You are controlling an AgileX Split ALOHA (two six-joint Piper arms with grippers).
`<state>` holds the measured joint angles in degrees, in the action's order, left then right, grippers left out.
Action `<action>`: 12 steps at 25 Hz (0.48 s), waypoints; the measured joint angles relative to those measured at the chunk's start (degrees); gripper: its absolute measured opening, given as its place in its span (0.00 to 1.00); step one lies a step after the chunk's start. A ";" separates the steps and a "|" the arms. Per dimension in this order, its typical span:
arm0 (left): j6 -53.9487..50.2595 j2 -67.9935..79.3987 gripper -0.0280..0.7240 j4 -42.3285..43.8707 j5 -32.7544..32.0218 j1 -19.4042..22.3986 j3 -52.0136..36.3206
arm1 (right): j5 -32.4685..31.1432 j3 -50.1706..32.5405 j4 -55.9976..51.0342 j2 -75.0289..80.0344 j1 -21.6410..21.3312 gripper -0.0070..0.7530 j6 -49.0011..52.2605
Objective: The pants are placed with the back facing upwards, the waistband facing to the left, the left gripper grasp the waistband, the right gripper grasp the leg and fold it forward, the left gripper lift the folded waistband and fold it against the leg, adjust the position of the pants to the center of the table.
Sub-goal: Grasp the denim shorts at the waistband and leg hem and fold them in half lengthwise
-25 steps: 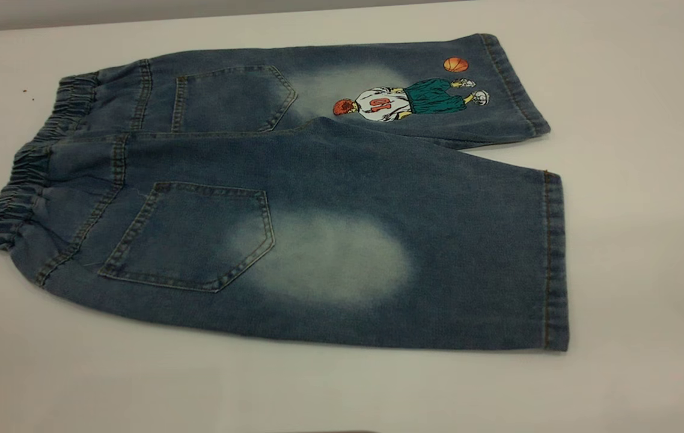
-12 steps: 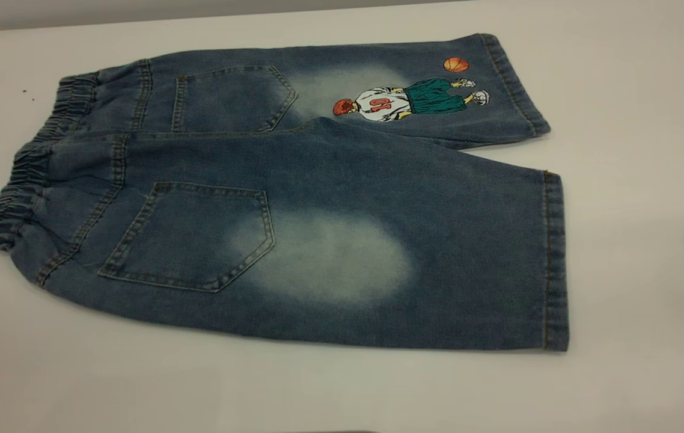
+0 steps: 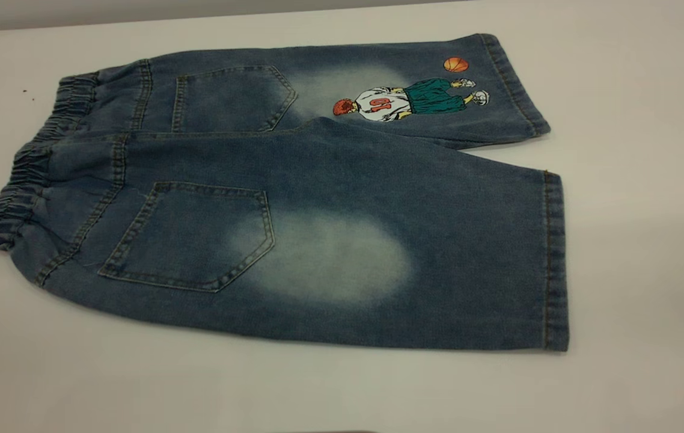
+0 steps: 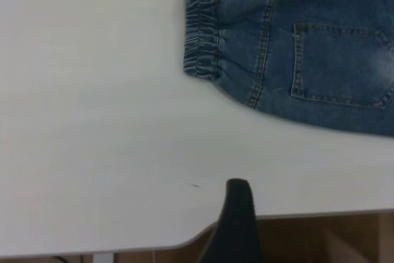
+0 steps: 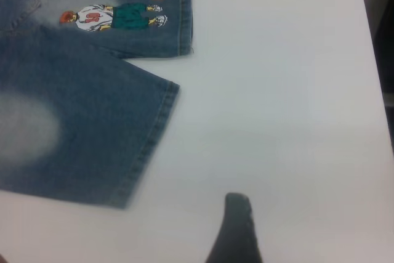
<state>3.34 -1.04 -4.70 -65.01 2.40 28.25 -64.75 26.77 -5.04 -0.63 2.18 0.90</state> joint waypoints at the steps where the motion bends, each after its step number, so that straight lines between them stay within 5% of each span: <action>1: -0.99 0.08 0.79 0.00 0.00 0.00 0.00 | 0.08 0.08 0.00 0.00 0.00 0.68 0.63; 12: -7.52 28.84 0.79 -0.16 13.04 0.00 3.68 | 4.18 6.15 -1.88 17.58 0.00 0.69 1.06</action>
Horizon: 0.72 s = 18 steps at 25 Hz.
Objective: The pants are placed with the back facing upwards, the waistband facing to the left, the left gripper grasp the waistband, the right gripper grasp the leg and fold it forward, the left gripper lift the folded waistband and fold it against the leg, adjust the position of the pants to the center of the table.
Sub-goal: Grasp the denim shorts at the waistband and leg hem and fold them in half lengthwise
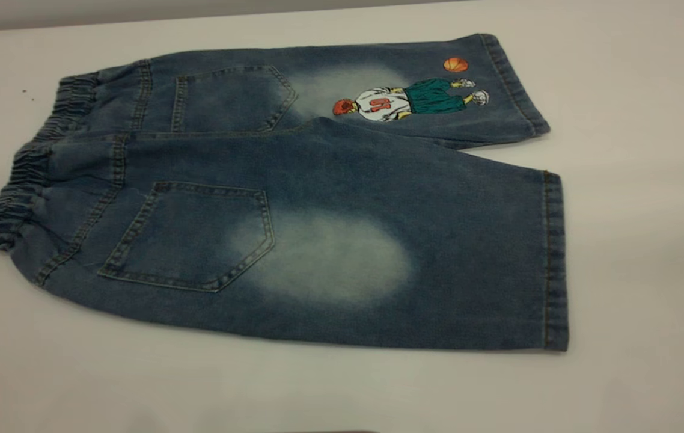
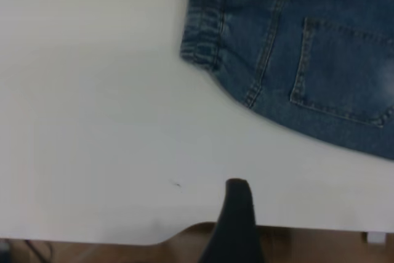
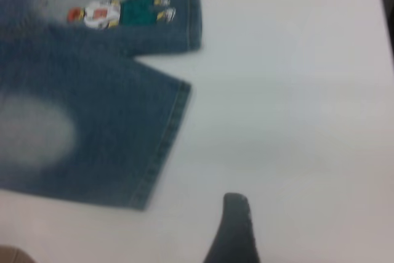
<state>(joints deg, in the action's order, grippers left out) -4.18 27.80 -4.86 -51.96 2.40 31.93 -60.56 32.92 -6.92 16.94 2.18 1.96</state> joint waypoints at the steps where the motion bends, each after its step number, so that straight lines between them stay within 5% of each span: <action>1: -0.39 4.23 0.79 -0.05 1.67 0.00 0.43 | 0.80 0.00 -0.42 2.61 0.00 0.69 -0.04; 18: -2.85 56.79 0.79 0.69 32.47 0.00 3.28 | 11.60 0.00 -8.92 18.00 0.00 0.79 -7.50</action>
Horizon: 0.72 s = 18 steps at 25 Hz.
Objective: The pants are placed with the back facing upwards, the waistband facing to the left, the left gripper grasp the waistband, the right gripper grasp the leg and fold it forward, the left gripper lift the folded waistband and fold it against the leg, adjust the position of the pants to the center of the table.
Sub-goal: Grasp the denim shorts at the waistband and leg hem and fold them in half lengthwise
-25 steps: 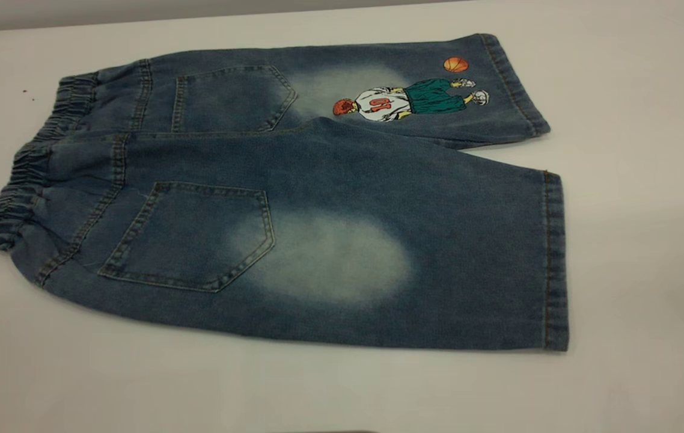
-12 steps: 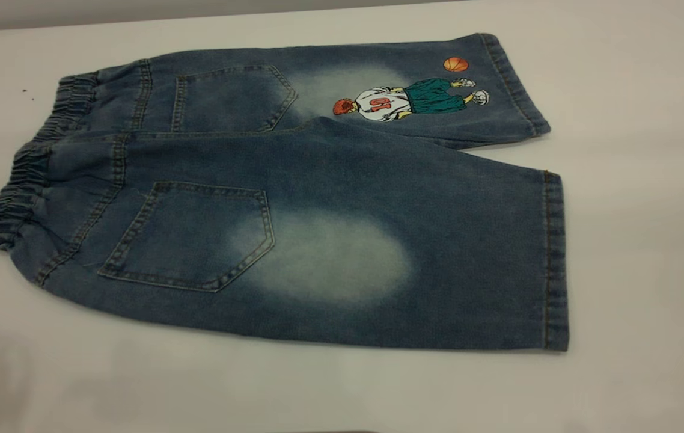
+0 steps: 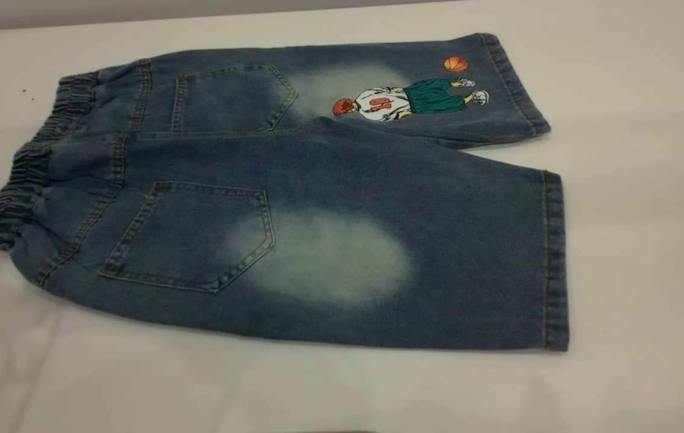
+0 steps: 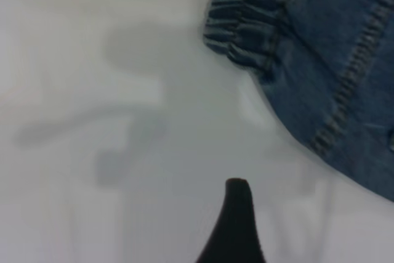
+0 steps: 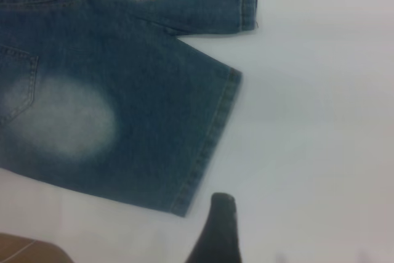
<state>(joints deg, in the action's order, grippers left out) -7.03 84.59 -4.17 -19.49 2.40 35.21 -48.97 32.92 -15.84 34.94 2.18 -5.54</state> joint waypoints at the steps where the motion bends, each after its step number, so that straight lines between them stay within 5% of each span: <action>1: -0.23 1.97 0.79 0.34 0.77 0.00 0.47 | 0.06 0.00 -0.02 0.00 0.00 0.79 0.00; 10: -0.99 16.27 0.79 2.03 -2.08 3.47 12.30 | 0.18 0.00 -0.09 0.00 0.00 0.79 -0.04; 18: -1.17 23.45 0.79 2.25 -0.69 4.59 13.20 | 0.25 0.00 -0.09 0.00 0.00 0.79 -0.04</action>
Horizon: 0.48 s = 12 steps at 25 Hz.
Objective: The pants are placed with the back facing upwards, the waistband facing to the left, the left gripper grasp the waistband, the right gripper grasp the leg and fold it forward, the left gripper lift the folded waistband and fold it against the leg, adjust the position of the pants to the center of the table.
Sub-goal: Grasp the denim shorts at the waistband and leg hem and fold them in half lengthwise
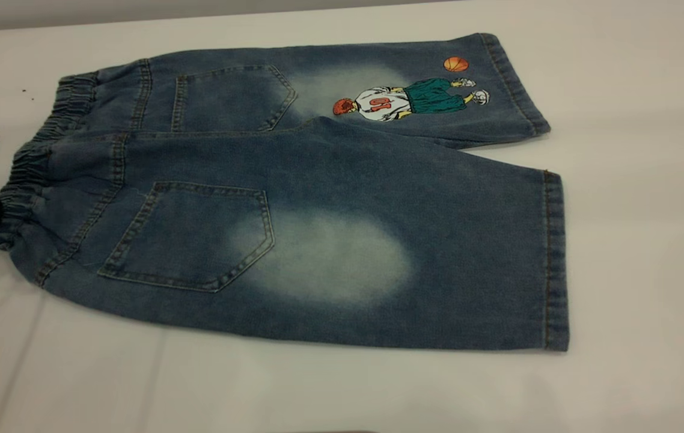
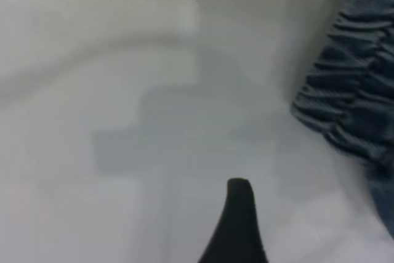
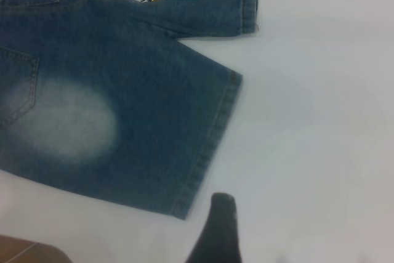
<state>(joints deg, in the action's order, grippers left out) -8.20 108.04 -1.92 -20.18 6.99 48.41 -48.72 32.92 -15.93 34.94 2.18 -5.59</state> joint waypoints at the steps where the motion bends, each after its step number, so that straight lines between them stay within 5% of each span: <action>1: 0.00 0.96 0.79 0.00 0.77 0.00 0.01 | 0.05 0.00 0.00 0.00 0.00 0.79 0.00; 12: 0.00 7.30 0.79 0.00 8.42 0.00 0.23 | 0.05 0.00 0.00 0.00 0.00 0.79 0.00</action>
<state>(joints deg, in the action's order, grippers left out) -8.20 115.34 -1.92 -11.76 6.99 48.63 -48.66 32.92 -15.93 34.94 2.18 -5.59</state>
